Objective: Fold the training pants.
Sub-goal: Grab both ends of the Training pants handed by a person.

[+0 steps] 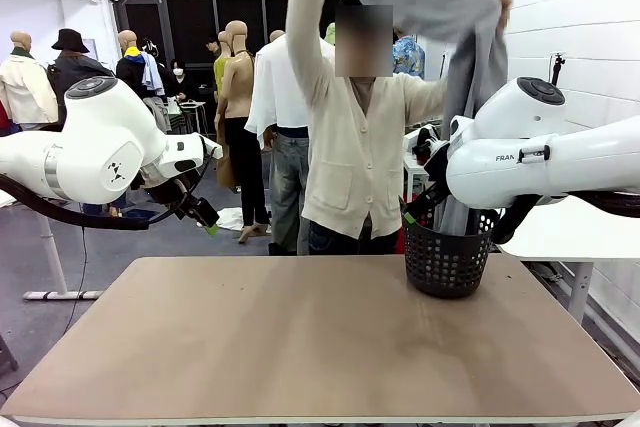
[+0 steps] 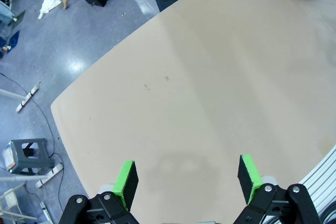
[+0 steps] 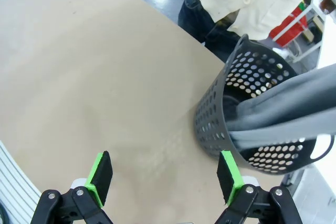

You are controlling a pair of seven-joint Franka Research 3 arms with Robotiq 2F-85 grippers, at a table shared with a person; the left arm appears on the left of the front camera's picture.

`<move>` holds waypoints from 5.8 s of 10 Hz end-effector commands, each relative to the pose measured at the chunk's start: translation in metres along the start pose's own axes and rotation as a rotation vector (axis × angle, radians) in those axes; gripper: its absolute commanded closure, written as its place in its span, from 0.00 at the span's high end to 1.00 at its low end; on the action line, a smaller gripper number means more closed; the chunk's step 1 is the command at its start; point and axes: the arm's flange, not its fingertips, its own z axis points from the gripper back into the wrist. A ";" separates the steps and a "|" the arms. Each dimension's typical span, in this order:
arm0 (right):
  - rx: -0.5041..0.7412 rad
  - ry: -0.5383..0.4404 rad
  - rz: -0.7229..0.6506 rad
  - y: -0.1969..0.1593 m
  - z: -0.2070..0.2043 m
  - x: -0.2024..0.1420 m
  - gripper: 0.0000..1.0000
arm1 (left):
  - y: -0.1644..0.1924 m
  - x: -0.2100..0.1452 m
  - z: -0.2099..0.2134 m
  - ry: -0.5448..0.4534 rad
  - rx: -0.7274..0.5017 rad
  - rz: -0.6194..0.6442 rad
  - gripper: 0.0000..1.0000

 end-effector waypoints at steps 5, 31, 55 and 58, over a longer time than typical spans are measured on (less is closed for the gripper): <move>0.002 -0.001 -0.002 -0.001 0.000 0.000 1.00 | 0.000 0.000 0.000 0.003 -0.002 0.001 1.00; 0.002 -0.001 -0.002 -0.001 0.000 0.000 1.00 | 0.000 0.000 0.000 0.003 -0.002 0.001 1.00; 0.002 -0.001 -0.002 -0.001 0.000 0.000 1.00 | 0.000 0.000 0.000 0.003 -0.002 0.001 1.00; 0.002 -0.001 -0.002 -0.001 0.000 0.000 1.00 | 0.000 0.000 0.000 0.003 -0.002 0.001 1.00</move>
